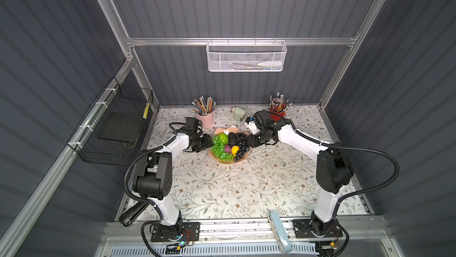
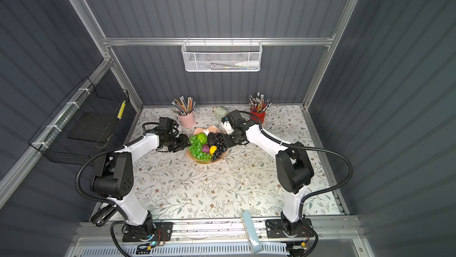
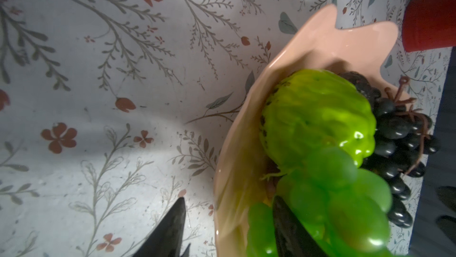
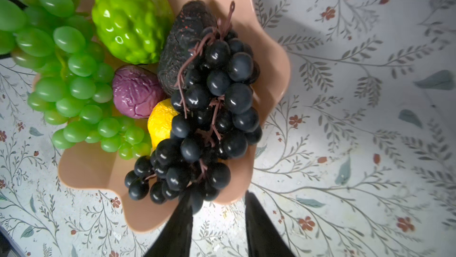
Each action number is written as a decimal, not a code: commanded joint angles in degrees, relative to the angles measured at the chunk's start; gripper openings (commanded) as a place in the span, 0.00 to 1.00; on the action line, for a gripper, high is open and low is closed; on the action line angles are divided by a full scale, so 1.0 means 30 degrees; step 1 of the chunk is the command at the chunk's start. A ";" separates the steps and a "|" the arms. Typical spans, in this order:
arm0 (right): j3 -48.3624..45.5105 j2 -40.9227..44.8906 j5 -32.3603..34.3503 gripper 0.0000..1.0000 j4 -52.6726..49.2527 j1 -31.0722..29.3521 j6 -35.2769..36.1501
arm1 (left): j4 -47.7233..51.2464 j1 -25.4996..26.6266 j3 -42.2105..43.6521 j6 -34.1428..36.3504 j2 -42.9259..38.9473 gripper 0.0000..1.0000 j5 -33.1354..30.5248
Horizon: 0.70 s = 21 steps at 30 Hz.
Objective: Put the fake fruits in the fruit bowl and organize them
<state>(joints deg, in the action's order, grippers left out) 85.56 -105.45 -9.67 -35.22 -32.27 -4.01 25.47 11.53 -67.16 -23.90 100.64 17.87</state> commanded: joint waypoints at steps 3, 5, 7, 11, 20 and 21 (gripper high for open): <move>0.0030 0.1073 0.0949 0.38 -0.0451 -0.0072 0.0315 | 0.2235 -0.0064 -0.0700 0.0822 -0.1150 0.70 -0.0652; -0.0187 0.1249 0.1011 0.38 -0.0257 -0.0055 0.0213 | 0.2671 -0.0064 -0.0724 0.0904 -0.1522 0.73 -0.1008; -0.0218 0.1397 0.1014 0.38 -0.0268 -0.0048 0.0093 | 0.3237 -0.0052 -0.0923 0.1134 -0.1928 0.76 -0.1403; -0.0488 0.2172 0.1022 0.41 -0.0093 -0.0035 0.0019 | 0.4369 -0.0049 -0.1174 0.1512 -0.2728 0.82 -0.2040; -0.0475 0.0976 0.0961 0.47 0.0933 0.1415 -0.0290 | 0.4710 -0.0049 -0.0809 0.1066 -0.3654 0.83 -0.2766; -0.0174 0.0481 0.0994 0.46 0.0844 0.1571 -0.0232 | 0.4593 -0.0063 -0.0756 0.0920 -0.3746 0.83 -0.2670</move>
<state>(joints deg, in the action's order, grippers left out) 83.22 -99.74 -7.07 -32.60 -29.08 -4.51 37.85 11.53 -69.38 -20.56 91.20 10.41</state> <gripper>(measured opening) 0.464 0.830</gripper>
